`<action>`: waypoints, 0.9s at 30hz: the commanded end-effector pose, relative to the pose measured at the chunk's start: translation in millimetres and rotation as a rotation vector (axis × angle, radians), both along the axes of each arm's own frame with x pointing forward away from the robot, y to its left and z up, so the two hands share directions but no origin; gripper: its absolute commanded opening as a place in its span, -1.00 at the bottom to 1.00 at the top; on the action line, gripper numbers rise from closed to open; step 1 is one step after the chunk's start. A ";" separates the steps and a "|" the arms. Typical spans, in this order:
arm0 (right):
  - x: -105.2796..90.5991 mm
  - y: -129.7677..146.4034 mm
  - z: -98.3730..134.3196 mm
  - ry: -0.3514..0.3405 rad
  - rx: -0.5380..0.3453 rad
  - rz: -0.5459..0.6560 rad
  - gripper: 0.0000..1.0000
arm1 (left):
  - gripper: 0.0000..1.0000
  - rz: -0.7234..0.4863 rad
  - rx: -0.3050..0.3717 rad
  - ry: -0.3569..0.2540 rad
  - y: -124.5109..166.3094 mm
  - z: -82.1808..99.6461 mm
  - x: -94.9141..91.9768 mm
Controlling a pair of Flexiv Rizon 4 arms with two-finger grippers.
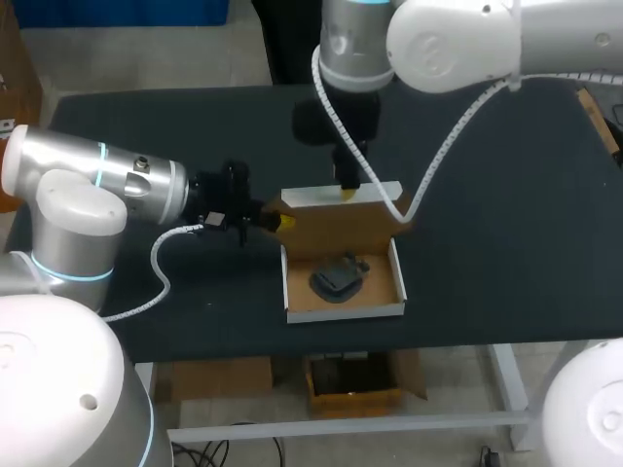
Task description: Assemble the packaging by folding the flat box into shape, placing the metal phone stand inside, and closing the box properly
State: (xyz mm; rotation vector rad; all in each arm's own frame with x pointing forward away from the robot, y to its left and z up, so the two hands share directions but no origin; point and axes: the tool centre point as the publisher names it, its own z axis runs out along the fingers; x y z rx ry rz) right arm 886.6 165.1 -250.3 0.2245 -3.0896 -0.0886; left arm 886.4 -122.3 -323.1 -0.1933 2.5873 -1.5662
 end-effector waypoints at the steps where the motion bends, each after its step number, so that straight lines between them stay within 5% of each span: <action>1: 2.2 2.1 -3.3 0.012 -0.009 0.000 -0.13 | -1.00 0.002 -0.002 -0.002 -0.7 -2.7 -0.6; 21: 8.5 7.0 -16.5 0.077 -0.007 0.014 -0.27 | -1.00 0.002 -0.002 -0.002 -0.7 -2.7 -0.6; 23: 8.5 8.7 -16.3 0.078 -0.009 0.018 -0.41 | -1.00 0.002 -0.002 -0.002 -0.7 -2.7 -0.6; 27: 8.7 11.5 -15.6 0.079 -0.015 0.027 -1.00 | -1.00 0.002 -0.002 -0.002 -0.7 -2.7 -0.6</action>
